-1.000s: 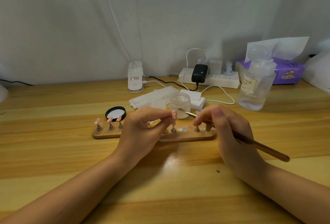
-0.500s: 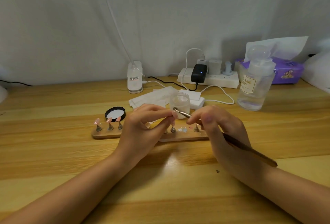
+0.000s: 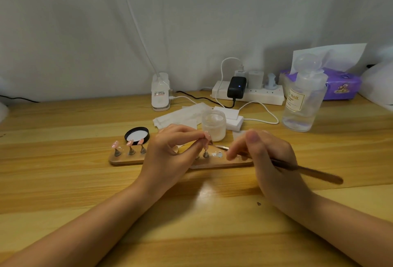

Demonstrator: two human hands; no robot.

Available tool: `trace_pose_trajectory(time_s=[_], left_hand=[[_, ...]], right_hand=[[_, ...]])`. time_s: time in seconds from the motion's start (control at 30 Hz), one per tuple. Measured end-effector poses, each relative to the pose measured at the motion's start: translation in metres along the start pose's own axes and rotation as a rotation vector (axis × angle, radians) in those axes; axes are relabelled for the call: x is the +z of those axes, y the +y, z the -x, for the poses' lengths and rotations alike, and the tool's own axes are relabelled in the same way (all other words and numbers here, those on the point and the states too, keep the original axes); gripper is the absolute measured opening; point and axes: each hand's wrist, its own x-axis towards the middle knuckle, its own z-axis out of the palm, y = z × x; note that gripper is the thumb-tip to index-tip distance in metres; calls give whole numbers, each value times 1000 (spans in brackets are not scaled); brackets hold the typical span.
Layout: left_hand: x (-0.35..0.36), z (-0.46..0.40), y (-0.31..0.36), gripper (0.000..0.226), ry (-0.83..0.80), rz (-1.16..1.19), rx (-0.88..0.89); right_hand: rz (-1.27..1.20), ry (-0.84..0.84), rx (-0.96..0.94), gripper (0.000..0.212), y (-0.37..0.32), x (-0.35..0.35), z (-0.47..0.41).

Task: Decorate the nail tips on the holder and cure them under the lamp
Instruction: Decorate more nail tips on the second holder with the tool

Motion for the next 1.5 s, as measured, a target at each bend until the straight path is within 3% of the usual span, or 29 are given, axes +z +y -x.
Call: trace_pose_trajectory(time_s=[0.13,0.37,0.6,0.8,1.0,1.23,1.4,1.5], left_hand=[[0,0,0,17,2,-22,-2],[0,0,-2,14,-7,-31,12],[0,-1,-2,16,-1,-25,29],[-1,0,1,13,15,20,-48],[-1,-1,1,14,-10,16,-2],[0,-2,0,22,18,-6,13],[-1,-1,0,18,13,1,-12],[0,-1,1,17,15,10,-19]], right_hand=[[-56,42,25,39,-1,-2,2],[-8,-36,32,40,0,0,-1],[-90,30,31,40,-1,-3,1],[-83,29,87,38,2,-3,-1],[87,2,-95,38,1,1,-1],[48,-39,-76,35,2,1,-1],[-16,-2,94,36,4,-2,-3],[-12,19,84,34,3,-2,-3]])
